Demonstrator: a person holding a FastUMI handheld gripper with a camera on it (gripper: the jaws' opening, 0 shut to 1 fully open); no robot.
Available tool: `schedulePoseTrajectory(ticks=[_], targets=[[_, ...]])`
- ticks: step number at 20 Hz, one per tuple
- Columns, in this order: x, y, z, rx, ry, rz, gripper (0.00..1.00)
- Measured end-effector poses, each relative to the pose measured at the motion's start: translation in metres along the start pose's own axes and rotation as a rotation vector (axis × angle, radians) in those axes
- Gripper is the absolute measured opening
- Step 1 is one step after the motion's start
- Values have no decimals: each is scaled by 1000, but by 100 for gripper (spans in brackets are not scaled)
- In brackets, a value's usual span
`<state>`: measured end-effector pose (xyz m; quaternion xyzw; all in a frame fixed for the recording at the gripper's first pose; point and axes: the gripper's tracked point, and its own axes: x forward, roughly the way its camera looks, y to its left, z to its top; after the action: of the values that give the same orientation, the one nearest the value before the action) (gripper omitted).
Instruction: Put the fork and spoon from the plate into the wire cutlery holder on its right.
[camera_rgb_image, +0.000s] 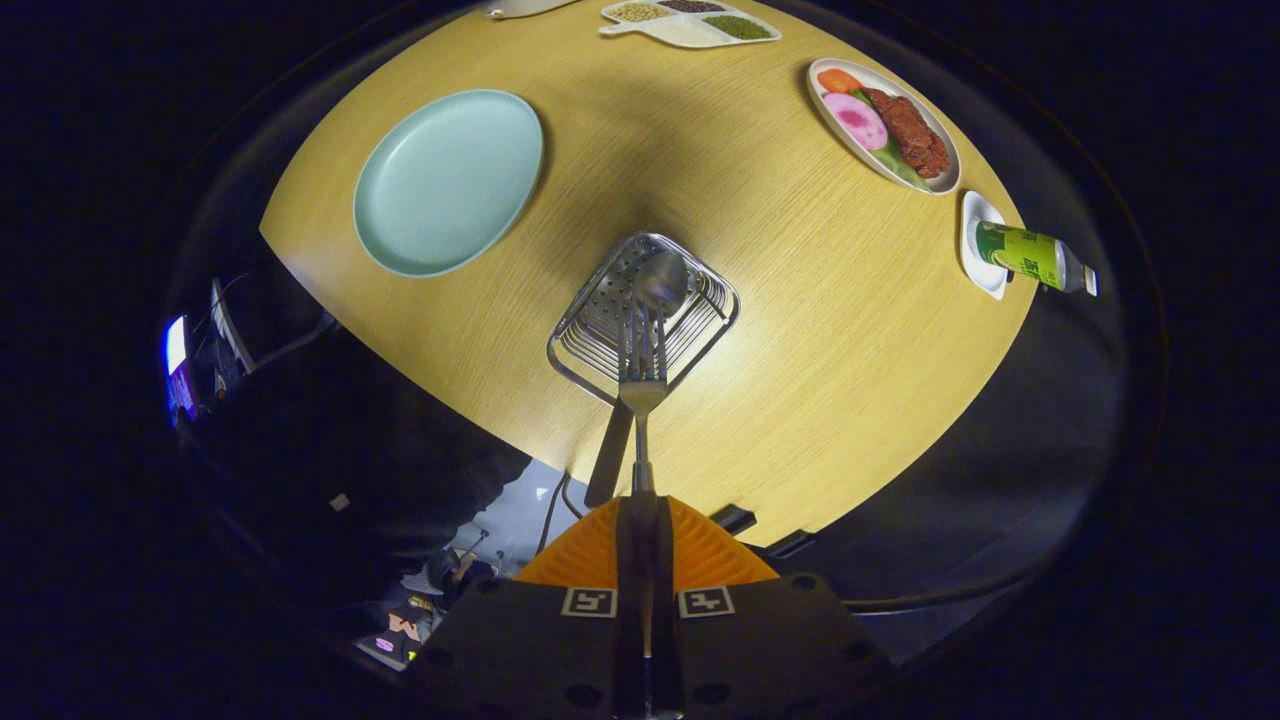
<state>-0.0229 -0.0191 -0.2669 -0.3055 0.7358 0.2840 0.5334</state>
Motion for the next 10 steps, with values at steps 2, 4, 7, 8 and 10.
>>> schedulePoseTrajectory(ticks=[2, 4, 7, 8, 10], targets=[[3, -5, 0, -34, 78, -44, 8], [6, -3, 10, -45, 101, -62, 9], [9, -2, 25, -33, 99, -71, 9], [11, -3, 26, -29, 101, -77, 9], [12, -6, 30, -25, 105, -92, 11]])
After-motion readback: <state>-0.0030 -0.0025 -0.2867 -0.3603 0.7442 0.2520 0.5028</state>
